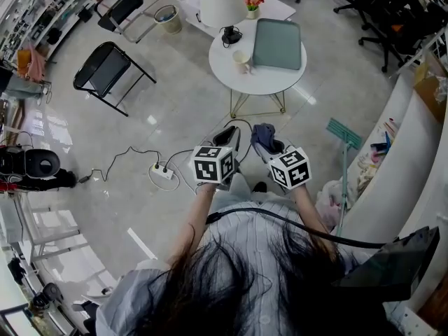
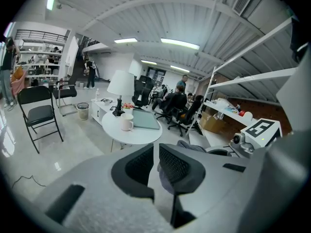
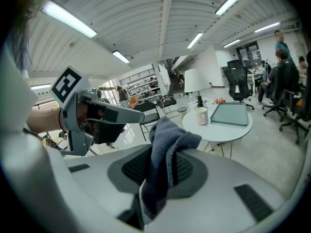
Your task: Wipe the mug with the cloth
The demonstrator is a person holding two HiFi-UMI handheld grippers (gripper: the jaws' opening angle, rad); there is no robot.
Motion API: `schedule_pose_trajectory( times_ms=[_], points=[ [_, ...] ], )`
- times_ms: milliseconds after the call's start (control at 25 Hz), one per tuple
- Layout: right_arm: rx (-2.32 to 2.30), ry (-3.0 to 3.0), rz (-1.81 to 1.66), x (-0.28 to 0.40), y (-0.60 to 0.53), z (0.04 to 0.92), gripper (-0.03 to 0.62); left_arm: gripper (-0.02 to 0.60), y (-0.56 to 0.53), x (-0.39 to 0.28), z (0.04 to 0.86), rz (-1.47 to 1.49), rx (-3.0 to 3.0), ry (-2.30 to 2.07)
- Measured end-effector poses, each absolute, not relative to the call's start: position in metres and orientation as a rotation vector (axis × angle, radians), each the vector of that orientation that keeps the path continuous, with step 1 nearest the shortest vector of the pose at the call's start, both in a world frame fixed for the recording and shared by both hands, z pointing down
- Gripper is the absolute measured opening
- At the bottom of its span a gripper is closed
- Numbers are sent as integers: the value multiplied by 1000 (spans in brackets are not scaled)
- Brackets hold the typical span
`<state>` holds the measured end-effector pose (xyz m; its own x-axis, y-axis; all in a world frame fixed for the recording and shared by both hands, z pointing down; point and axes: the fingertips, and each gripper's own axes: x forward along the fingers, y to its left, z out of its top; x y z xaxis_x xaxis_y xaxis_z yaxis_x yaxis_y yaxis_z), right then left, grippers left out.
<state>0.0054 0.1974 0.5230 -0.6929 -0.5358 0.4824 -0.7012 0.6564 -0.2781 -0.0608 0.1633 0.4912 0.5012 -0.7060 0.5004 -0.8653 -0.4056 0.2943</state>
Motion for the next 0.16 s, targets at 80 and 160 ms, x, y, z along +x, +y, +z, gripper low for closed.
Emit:
schedule_pose_trajectory(
  times_ms=[80,160],
  points=[
    [981,-2514,638,6,198,522,86,49,164,-61,490,407,2230,-1286],
    [982,-2512,636,6,199,522,86,49,165,-62,490,407,2230,-1286]
  ],
)
